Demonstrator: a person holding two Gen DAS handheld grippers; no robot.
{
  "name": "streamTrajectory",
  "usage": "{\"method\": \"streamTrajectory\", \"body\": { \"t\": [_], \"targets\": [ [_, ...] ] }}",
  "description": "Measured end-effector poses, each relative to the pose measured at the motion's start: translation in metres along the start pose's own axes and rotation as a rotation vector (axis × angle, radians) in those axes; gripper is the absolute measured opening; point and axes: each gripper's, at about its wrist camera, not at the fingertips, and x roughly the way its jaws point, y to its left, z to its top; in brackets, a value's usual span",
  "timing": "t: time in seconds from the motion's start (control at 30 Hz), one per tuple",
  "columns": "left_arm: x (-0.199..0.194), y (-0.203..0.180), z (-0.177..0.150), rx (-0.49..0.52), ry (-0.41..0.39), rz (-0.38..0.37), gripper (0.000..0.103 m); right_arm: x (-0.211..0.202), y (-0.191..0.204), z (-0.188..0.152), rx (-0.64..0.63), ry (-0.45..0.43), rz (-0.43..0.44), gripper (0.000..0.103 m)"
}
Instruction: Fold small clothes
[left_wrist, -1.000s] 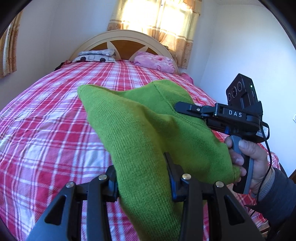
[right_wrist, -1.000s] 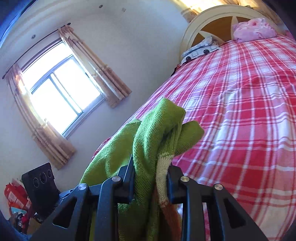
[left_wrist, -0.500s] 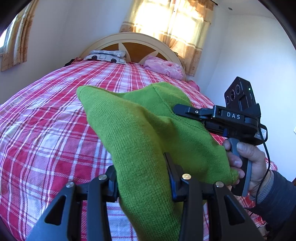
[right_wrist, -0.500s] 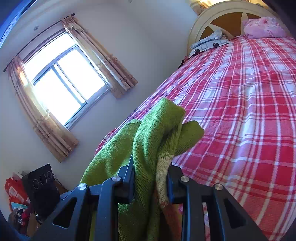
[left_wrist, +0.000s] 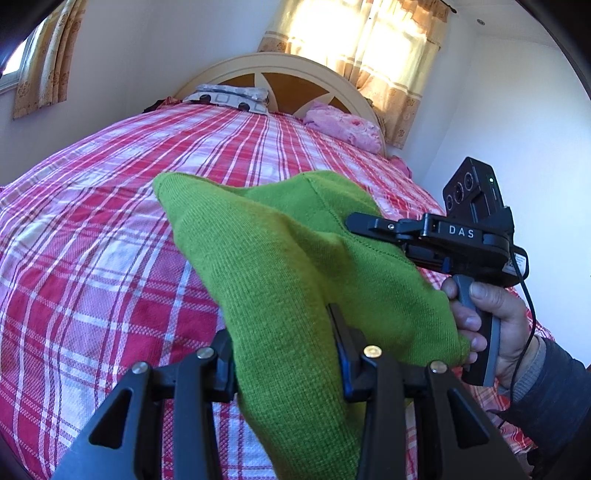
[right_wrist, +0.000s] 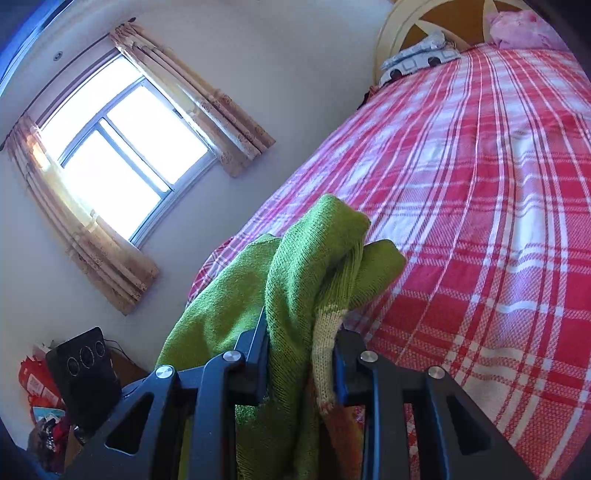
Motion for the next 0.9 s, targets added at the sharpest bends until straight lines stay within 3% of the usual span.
{"method": "streamTrajectory", "body": {
  "t": [0.5,0.67,0.73,0.83,0.87,0.9],
  "targets": [
    [0.010,0.028,-0.027,-0.044,0.044,-0.030,0.045,0.019,-0.017,-0.015,0.030,0.050,-0.057,0.028],
    [0.004,0.028,-0.027,-0.051,0.059,-0.019,0.052,0.025,-0.020,-0.017,0.036,0.058,-0.104,0.030],
    [-0.005,0.024,-0.022,-0.037,0.072,0.018,0.056,0.024,-0.021,-0.016,0.036,0.054,-0.123,0.032],
    [-0.024,0.021,-0.014,-0.003,0.033,0.051,0.057,0.013,-0.016,-0.014,0.027,0.027,-0.154,0.036],
    [-0.032,0.021,-0.011,-0.002,0.004,0.062,0.060,0.007,-0.014,-0.013,0.028,0.011,-0.162,0.037],
    [-0.035,0.022,-0.009,-0.007,-0.017,0.077,0.071,0.000,-0.010,-0.012,0.022,-0.014,-0.173,0.037]
  ]
}}
